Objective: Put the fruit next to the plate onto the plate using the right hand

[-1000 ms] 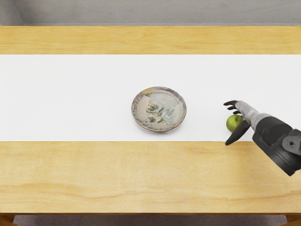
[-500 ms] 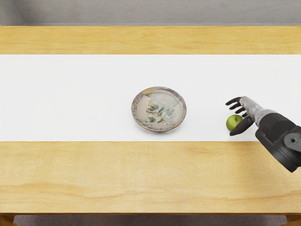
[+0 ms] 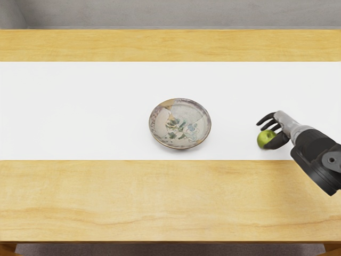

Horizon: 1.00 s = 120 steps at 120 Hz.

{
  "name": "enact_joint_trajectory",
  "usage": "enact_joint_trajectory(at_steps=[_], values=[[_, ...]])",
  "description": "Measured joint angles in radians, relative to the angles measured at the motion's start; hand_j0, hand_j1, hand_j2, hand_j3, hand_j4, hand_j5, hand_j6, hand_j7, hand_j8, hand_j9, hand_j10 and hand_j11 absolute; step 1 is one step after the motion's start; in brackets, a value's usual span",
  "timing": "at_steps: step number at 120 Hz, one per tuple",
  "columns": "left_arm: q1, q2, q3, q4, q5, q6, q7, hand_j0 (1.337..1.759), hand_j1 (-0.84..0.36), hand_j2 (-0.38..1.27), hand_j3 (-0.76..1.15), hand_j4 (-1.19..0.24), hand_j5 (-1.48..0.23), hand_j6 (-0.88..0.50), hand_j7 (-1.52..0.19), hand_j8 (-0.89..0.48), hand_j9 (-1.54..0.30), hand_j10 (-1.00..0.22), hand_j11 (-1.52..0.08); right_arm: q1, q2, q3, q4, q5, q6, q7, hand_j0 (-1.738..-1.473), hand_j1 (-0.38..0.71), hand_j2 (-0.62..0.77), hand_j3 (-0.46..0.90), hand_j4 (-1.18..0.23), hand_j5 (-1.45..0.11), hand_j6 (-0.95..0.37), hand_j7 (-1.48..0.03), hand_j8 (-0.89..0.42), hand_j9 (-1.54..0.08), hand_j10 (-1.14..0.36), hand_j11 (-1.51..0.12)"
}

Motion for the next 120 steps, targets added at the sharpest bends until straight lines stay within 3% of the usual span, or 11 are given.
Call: enact_joint_trajectory(at_steps=[8,14,30,58,84,120], values=[[0.000,0.000,0.000,0.000,0.000,0.000,0.000,1.658,0.34,0.00,0.00,-0.01,-0.01,-0.01,-0.01,-0.01,-0.01,-0.01,-0.01,-0.002,0.000,0.000,-0.004,0.000,0.000,0.000,-1.657,0.28,-0.03,0.00,-0.49,-0.65,-0.50,-0.65,-0.40,-0.65,-0.49,-0.66],[0.000,0.000,0.000,0.000,0.000,0.000,0.000,1.658,0.34,0.00,0.00,-0.01,-0.01,-0.01,-0.01,-0.01,-0.01,-0.01,-0.01,-0.007,0.001,0.001,-0.008,-0.003,0.000,0.000,-1.656,0.32,0.10,0.00,-0.50,-0.66,-0.50,-0.65,-0.40,-0.66,-0.50,-0.66],[0.000,0.000,0.000,0.000,0.000,0.000,0.000,1.658,0.34,0.00,0.00,-0.01,-0.01,-0.01,-0.01,-0.01,-0.01,-0.01,-0.01,-0.012,0.003,0.003,-0.014,-0.009,0.003,0.001,-1.651,0.37,0.23,0.00,-0.53,-0.72,-0.48,-0.70,-0.37,-0.73,-0.53,-0.73],[0.000,0.000,0.000,0.000,0.000,0.000,0.000,1.658,0.34,0.00,0.00,-0.01,-0.01,-0.01,-0.01,-0.01,-0.01,-0.01,-0.01,-0.013,0.006,0.005,-0.017,-0.005,0.000,0.000,-1.649,0.32,0.26,0.00,-0.63,-0.80,-0.50,-0.81,-0.40,-0.83,-0.60,-0.83],[0.001,0.000,0.000,0.000,0.000,0.000,0.000,1.658,0.34,0.00,0.00,-0.01,-0.01,-0.01,-0.01,-0.01,-0.01,-0.01,-0.01,-0.013,0.014,0.011,-0.017,0.003,0.000,0.000,-1.652,0.26,0.41,0.00,-0.72,-0.93,-0.58,-0.93,-0.48,-0.95,-0.70,-0.97],[0.000,0.000,0.000,0.000,0.000,0.000,0.000,1.658,0.34,0.00,0.00,-0.01,-0.01,-0.01,-0.01,-0.01,-0.01,-0.01,-0.01,-0.007,0.027,0.110,-0.016,0.015,0.002,0.000,-1.655,0.22,0.36,0.00,-0.75,-1.06,-0.55,-1.01,-0.43,-1.06,-0.68,-1.05]])
